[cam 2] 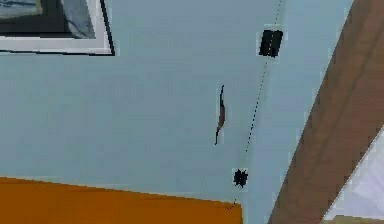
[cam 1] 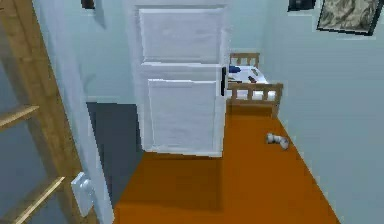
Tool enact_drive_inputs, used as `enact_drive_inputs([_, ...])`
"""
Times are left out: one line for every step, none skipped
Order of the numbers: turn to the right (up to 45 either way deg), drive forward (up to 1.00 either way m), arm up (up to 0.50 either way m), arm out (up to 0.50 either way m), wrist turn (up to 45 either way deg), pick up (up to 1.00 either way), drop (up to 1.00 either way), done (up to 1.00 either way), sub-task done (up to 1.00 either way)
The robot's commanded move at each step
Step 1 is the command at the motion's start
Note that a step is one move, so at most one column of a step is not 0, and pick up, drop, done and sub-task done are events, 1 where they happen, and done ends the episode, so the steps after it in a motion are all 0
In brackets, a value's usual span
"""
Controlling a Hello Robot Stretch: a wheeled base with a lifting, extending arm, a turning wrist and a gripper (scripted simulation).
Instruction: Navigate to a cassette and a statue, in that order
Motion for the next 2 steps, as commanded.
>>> enact_drive_inputs([0.0, 0.75, 0.00, 0.00, 0.0, 0.00, 0.00, 0.00, 0.00])
enact_drive_inputs([-30.0, 0.00, 0.00, 0.00, 0.0, 0.00, 0.00, 0.00, 0.00])
